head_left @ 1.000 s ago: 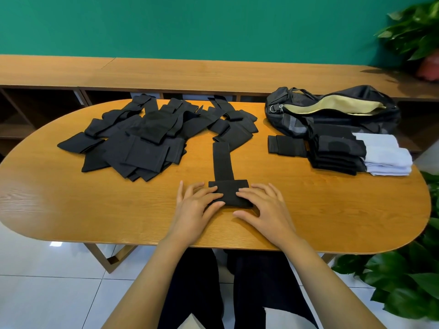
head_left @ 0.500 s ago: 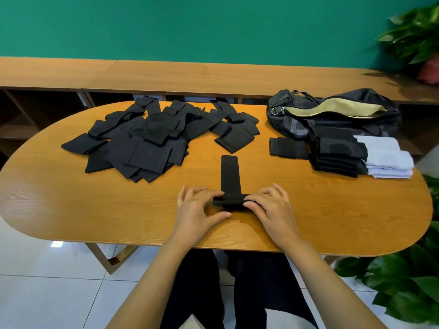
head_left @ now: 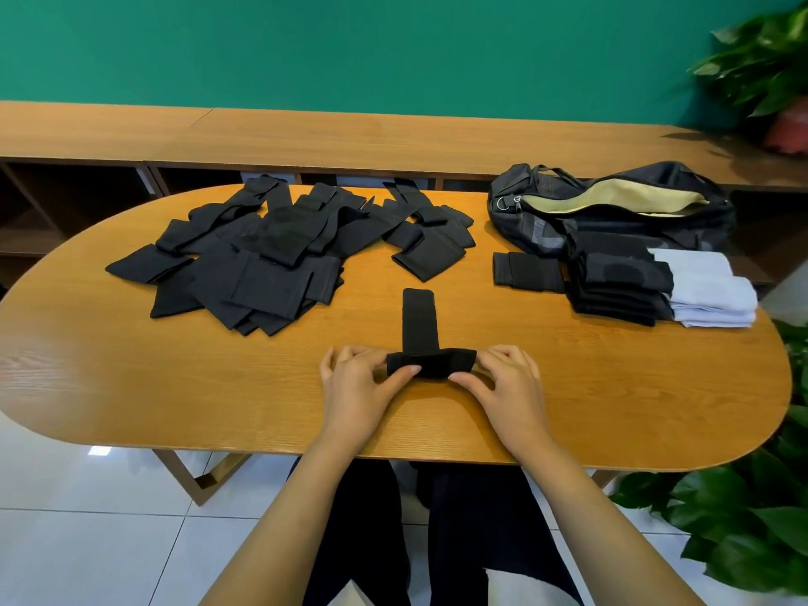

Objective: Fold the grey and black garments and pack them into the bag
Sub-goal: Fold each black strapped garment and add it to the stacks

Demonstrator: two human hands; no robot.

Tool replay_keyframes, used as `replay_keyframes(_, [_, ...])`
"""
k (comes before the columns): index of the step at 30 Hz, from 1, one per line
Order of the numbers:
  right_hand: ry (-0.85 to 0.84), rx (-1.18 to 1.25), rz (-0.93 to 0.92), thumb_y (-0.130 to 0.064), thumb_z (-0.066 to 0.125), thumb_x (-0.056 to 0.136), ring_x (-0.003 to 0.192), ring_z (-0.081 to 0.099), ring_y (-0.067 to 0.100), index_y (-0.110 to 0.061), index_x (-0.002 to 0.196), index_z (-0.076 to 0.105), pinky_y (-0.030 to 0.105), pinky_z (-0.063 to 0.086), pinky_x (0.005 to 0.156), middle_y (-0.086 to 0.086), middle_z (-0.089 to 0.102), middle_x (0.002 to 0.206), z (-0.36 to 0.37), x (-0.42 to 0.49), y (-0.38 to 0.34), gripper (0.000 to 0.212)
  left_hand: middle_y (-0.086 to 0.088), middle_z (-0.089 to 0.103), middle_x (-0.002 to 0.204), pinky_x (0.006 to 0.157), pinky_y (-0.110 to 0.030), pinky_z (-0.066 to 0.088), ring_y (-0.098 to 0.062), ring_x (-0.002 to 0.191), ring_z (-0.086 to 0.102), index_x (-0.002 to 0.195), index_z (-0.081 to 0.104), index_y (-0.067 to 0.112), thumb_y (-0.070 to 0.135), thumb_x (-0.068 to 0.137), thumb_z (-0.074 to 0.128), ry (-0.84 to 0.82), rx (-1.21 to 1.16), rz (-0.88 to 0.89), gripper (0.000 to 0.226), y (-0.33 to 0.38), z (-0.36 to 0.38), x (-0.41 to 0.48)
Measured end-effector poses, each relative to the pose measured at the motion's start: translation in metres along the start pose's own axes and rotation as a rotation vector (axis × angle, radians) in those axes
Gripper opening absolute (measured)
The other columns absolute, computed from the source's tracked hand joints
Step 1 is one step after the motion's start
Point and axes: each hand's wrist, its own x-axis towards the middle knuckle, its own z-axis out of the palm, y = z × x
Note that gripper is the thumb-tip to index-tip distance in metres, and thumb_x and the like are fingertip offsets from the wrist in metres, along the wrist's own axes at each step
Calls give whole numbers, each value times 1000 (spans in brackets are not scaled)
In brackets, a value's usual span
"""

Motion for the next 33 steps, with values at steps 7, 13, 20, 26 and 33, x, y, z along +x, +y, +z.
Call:
replay_keyframes(7, [60, -16, 41, -36, 67, 87, 100, 48, 14, -26, 75, 55, 39, 37, 94, -16, 48, 81, 2, 6, -2, 20, 21, 61, 93, 109, -41, 20, -6, 103, 46, 96, 71, 33, 42, 84, 68, 32, -8, -42, 16, -2, 0, 0])
replay_keyframes(13, [90, 26, 125, -36, 66, 89, 97, 45, 12, -23, 102, 72, 32, 33, 95, -12, 52, 89, 3, 11, -2, 19, 18, 66, 81, 107, -41, 24, -7, 102, 52, 107, 71, 28, 45, 85, 67, 103, 16, -127, 27, 0, 2, 2])
replay_keyframes(20, [101, 2, 150, -38, 66, 88, 94, 41, 2, -27, 121, 66, 34, 32, 101, -18, 58, 87, 10, 13, -4, 35, 17, 66, 74, 99, -41, 28, -9, 99, 56, 112, 69, 28, 47, 82, 69, 147, 40, -183, 36, 1, 3, 0])
replay_keyframes(26, [95, -26, 149, -39, 67, 87, 96, 45, 2, -30, 119, 64, 29, 27, 96, -18, 63, 86, 9, 12, 3, 33, 17, 64, 73, 96, -34, 25, -4, 95, 51, 114, 67, 31, 50, 80, 70, 95, 44, -128, 38, 2, 0, 1])
replay_keyframes(33, [26, -78, 165, -40, 64, 89, 96, 42, 0, -31, 111, 66, 26, 22, 90, -18, 66, 89, -5, 11, 19, 24, 19, 56, 125, 108, -33, 16, -5, 128, 37, 134, 52, 35, 39, 102, 38, -173, 6, 107, 35, 3, -3, 15])
